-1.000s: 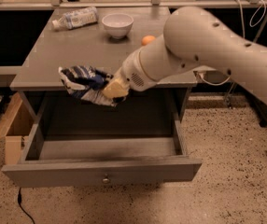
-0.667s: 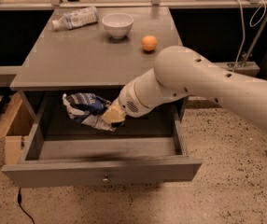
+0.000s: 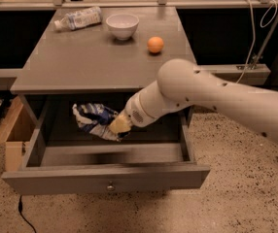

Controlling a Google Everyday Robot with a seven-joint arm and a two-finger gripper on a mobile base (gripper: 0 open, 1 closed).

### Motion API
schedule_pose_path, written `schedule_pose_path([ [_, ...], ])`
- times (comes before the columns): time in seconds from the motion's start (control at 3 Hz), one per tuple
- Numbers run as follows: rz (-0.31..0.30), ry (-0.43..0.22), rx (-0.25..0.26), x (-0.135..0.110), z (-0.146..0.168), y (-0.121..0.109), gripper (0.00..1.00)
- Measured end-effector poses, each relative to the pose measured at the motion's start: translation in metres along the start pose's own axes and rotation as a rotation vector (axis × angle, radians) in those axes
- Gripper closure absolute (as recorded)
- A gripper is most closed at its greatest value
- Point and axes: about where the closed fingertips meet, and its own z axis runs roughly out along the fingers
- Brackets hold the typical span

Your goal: Place blue chip bag into top drawer

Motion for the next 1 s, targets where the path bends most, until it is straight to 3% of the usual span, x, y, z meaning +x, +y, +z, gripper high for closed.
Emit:
schedule_pose_path([
  [0.67,0.165,0.053,0.058,0.048,0.053,-0.059,0.58],
  [1.0,0.219,0.057,0.074,0.064,0.062,-0.073,0.35],
])
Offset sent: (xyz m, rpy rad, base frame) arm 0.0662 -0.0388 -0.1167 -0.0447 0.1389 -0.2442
